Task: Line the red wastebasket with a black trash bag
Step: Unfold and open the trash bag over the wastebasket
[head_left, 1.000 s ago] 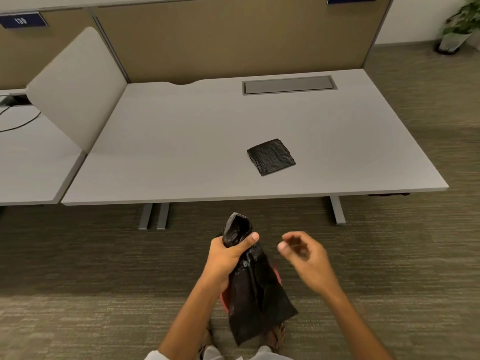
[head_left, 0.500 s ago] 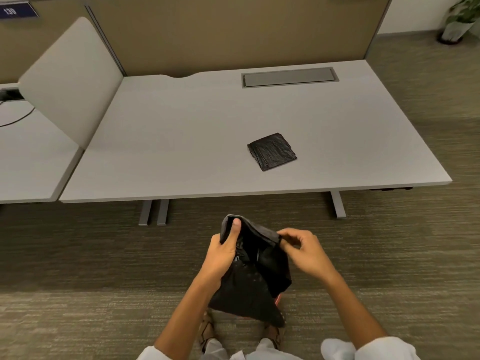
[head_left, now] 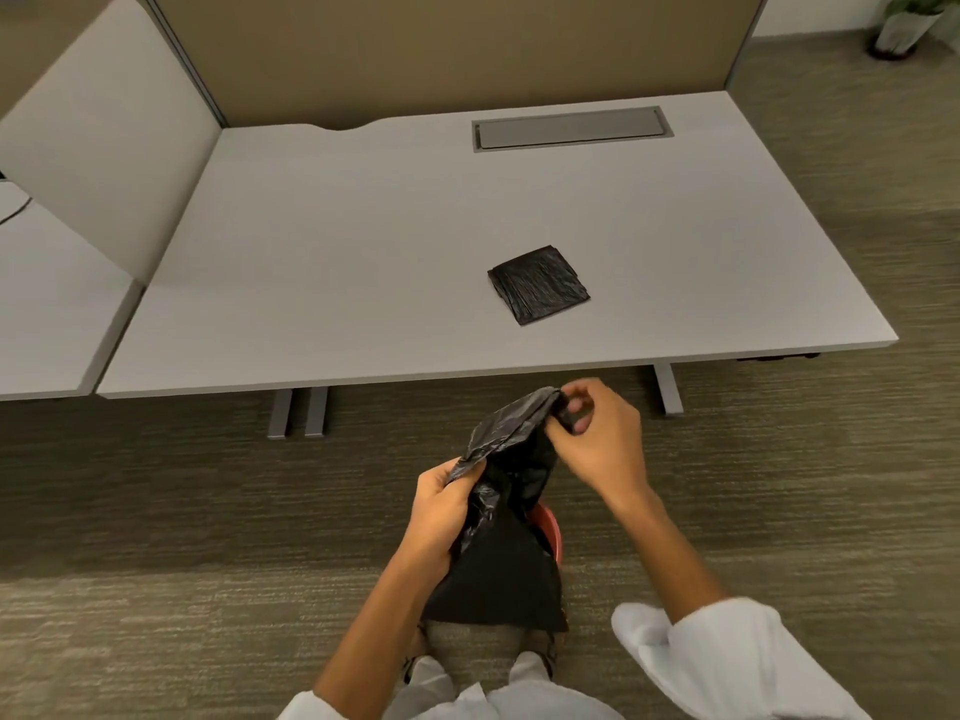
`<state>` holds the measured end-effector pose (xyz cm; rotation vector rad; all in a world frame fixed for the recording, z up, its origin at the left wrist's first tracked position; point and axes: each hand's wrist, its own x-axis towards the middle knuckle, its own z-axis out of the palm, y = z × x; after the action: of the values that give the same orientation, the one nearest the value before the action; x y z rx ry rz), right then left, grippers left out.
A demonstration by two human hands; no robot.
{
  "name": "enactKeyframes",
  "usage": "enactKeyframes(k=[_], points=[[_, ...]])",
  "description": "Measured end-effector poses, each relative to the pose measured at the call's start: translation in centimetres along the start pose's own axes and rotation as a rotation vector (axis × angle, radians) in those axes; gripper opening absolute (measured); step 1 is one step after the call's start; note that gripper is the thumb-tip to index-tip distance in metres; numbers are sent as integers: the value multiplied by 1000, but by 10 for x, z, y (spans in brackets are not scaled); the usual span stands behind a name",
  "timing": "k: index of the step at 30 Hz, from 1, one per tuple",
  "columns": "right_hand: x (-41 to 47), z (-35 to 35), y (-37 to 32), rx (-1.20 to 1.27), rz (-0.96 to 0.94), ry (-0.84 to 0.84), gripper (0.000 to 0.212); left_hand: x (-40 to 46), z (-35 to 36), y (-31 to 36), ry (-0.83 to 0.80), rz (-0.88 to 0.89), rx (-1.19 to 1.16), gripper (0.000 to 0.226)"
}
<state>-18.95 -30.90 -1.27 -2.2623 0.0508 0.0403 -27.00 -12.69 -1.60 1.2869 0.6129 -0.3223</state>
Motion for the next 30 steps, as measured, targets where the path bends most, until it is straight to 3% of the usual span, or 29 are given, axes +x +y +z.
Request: enactKeyframes(k=[6, 13, 16, 22, 25, 28, 30], points=[[-42, 27, -8, 284, 153, -342, 15, 3, 4, -2, -15, 7, -3, 13], [-40, 45, -13, 599, 275, -276, 18, -7, 3, -3, -146, 114, 113, 13], [-36, 44, -11, 656, 316, -287, 16, -5, -6, -5, -178, 133, 51, 26], [-40, 40, 7, 677, 331, -344, 24, 3, -29, -6, -42, 132, 18, 40], [-41, 37, 14, 718, 350, -349, 23, 8, -40, -9, 95, 169, 23, 35], [-38, 39, 20, 755, 425, -334, 19, 15, -53, -15, 265, 209, 74, 11], [-36, 42, 25, 820, 517, -296, 18, 18, -63, -18, 305, 216, 82, 18]])
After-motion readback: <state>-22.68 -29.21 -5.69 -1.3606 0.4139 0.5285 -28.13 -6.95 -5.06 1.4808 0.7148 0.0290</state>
